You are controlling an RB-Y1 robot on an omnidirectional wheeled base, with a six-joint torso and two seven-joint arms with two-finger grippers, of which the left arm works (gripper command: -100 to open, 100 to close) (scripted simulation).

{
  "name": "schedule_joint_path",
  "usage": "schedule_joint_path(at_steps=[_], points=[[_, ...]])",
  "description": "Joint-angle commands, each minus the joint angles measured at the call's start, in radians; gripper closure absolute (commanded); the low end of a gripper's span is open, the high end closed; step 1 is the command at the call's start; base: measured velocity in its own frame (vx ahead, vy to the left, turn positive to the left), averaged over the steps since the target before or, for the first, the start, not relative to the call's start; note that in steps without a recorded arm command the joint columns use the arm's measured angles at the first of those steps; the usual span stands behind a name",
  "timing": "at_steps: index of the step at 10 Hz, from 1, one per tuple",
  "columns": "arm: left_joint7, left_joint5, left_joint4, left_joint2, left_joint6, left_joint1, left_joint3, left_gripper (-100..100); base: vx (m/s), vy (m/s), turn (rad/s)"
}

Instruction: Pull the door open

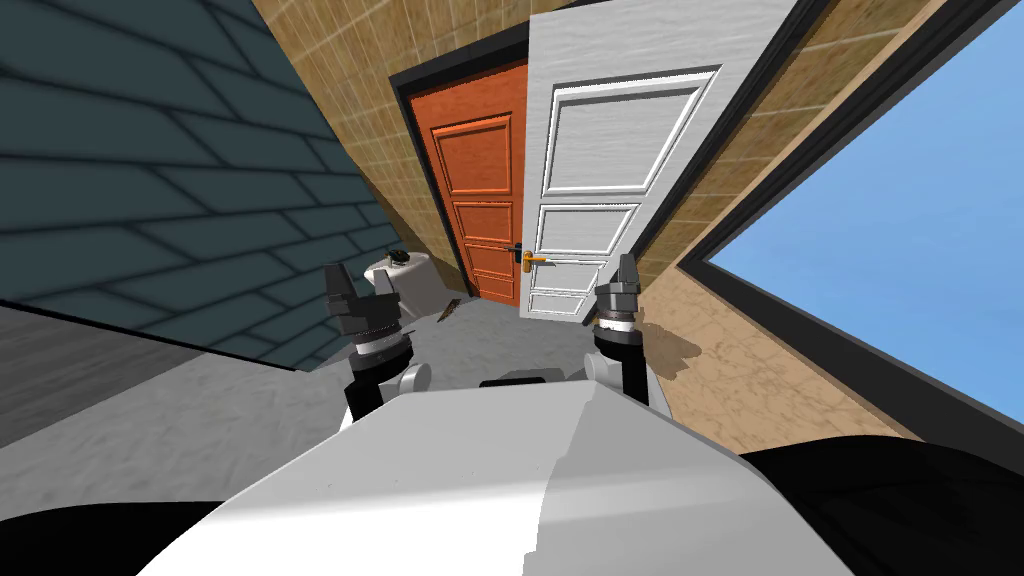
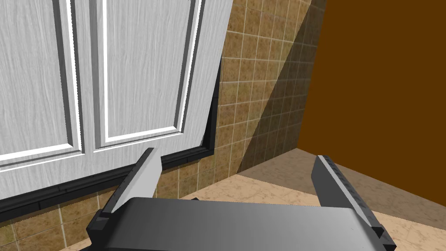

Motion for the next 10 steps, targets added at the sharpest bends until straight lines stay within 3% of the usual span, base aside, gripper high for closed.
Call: schedule_joint_path(at_steps=[1, 10], points=[[0.006, 0.001, 0.028, 0.009, 0.006, -0.013, 0.001, -100, 0.112, 0.06, -0.073], [0.054, 0.011, 0.246, 0.067, 0.052, -0.117, 0.01, -100, 0.117, -0.001, -0.072]])
